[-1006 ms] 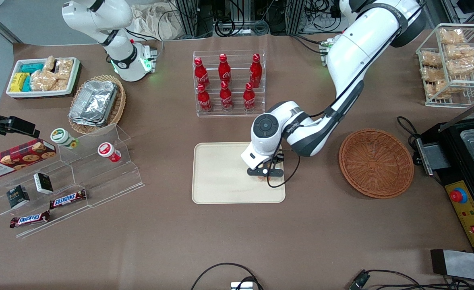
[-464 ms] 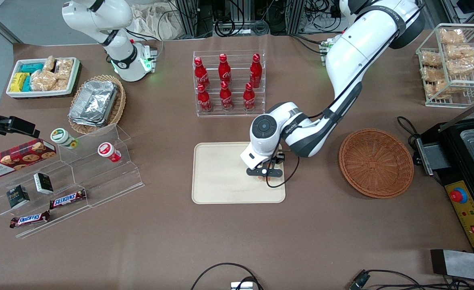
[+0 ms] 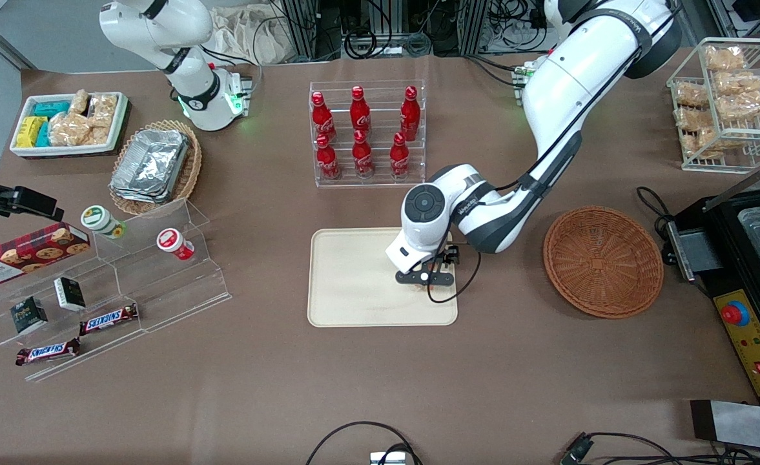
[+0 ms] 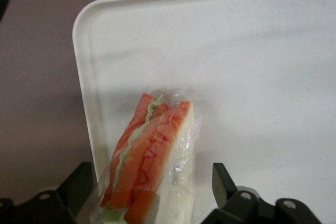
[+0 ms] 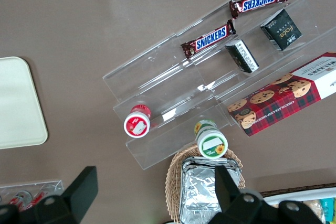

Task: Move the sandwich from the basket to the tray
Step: 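Lower the sandwich onto the tray and open the left gripper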

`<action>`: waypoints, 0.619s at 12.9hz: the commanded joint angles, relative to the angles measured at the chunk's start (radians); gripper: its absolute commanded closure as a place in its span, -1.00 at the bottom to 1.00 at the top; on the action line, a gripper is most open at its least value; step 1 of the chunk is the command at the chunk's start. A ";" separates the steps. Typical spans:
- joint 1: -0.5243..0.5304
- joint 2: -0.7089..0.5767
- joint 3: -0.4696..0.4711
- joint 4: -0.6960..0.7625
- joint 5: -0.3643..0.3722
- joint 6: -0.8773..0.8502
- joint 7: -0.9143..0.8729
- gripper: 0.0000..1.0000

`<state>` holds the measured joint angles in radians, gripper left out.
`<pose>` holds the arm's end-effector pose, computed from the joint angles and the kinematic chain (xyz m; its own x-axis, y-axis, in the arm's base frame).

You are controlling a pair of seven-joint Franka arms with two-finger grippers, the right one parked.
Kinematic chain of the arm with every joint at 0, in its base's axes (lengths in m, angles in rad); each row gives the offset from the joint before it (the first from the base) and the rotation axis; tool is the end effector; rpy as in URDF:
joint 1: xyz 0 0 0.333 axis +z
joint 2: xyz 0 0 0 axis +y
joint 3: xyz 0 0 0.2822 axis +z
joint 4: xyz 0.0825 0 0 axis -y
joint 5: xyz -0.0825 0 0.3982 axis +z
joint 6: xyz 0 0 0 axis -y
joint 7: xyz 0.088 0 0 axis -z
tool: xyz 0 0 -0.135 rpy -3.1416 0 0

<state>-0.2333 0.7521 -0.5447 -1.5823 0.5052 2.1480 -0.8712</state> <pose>0.5247 -0.4317 0.1748 0.9960 -0.0891 -0.0062 -0.0893 -0.9935 -0.0701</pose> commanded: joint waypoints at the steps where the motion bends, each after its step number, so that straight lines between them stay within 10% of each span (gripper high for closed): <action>1: 0.017 -0.022 0.003 0.036 0.016 -0.045 -0.011 -1.00; 8: 0.048 -0.072 0.002 0.102 -0.001 -0.163 -0.023 -1.00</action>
<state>-0.2018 0.7111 -0.5417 -1.4774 0.5068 2.0062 -0.8756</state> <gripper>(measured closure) 0.000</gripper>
